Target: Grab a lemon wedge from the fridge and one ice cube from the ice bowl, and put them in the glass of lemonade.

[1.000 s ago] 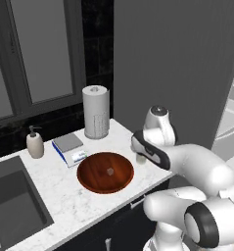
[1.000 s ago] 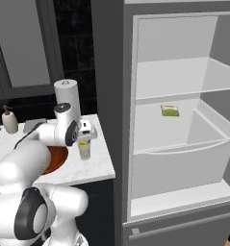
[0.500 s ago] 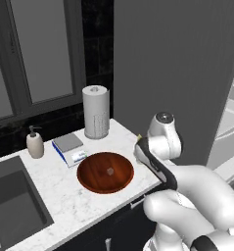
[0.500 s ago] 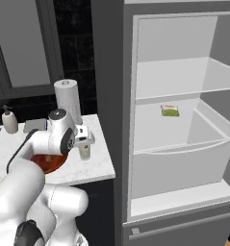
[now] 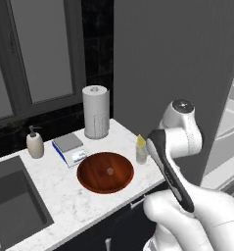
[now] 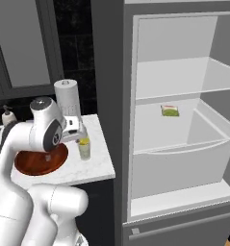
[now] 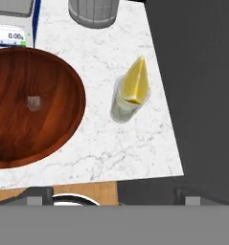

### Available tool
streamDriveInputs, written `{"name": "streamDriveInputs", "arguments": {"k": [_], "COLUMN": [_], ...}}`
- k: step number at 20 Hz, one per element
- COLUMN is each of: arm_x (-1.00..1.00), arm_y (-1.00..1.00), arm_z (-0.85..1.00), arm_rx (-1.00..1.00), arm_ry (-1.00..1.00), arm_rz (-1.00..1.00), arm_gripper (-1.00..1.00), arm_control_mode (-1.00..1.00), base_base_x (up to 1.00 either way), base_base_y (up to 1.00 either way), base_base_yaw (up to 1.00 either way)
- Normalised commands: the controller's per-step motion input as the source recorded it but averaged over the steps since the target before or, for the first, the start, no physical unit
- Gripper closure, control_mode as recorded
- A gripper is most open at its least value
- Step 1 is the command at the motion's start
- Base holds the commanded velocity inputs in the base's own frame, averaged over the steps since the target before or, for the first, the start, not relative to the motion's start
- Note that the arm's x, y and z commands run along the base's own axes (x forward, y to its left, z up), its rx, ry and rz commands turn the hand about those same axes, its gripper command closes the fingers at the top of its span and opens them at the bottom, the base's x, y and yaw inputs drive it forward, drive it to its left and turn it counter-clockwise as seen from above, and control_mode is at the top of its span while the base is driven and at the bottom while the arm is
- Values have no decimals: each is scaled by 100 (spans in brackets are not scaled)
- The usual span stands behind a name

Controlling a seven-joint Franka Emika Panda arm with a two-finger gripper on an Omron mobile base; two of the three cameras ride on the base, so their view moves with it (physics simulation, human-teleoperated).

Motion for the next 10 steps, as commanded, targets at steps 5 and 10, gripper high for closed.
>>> {"name": "streamDriveInputs", "arguments": {"k": [5,10], "arm_x": [-100,-89], "arm_y": [0,-1], "arm_z": [6,9], "arm_rx": [2,3], "arm_ry": [-10,-1], "arm_rz": [0,1], "arm_gripper": [-100,-100], "arm_control_mode": [-100,-100], "base_base_x": [0,0], "base_base_y": [0,0], "base_base_yaw": [0,0]}}
